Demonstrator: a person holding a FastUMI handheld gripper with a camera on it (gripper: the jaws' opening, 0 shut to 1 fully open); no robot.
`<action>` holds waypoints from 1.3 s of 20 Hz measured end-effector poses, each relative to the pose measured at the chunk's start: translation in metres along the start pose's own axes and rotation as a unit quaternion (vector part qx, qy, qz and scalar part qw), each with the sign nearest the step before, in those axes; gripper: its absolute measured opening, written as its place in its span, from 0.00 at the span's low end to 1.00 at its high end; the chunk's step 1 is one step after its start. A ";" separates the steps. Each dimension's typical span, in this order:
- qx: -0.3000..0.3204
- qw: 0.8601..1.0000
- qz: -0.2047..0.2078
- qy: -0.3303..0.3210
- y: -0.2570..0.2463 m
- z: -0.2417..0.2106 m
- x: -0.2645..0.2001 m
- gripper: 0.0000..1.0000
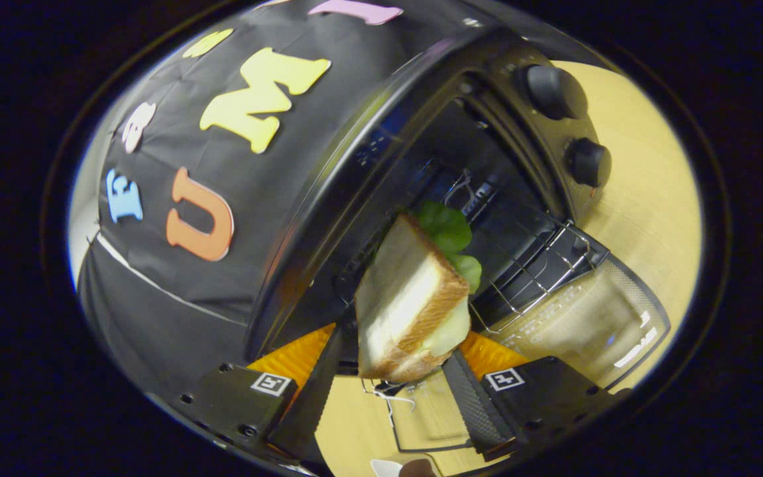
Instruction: Open the toaster oven, put the food inside, and close the toaster oven door.
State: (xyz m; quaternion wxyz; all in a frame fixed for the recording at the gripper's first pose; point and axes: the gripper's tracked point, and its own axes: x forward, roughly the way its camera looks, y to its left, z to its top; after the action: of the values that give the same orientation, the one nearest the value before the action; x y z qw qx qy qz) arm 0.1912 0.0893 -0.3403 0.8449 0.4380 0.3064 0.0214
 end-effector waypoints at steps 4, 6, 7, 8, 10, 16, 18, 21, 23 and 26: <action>-0.116 0.989 -0.064 0.071 -0.012 -0.025 -0.008 1.00; -0.164 0.976 -0.090 0.109 -0.019 -0.041 -0.014 1.00; -0.175 0.972 -0.097 0.119 -0.022 -0.045 -0.019 1.00; -0.189 0.968 -0.104 0.128 -0.022 -0.050 -0.022 1.00; -0.214 0.962 -0.111 0.129 -0.022 -0.050 -0.032 1.00; -0.261 0.951 -0.123 0.115 -0.020 -0.049 -0.087 1.00; -0.278 0.947 -0.123 0.100 -0.018 -0.045 -0.108 1.00; -0.303 0.943 -0.123 0.071 -0.014 -0.037 -0.141 1.00; -0.317 0.938 -0.125 0.055 -0.017 -0.037 -0.155 1.00; -0.342 0.929 -0.135 0.048 -0.037 -0.042 -0.166 1.00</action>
State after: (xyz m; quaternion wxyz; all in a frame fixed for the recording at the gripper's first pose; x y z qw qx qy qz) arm 0.0258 0.0462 -0.3033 0.9227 0.0751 0.3768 0.0316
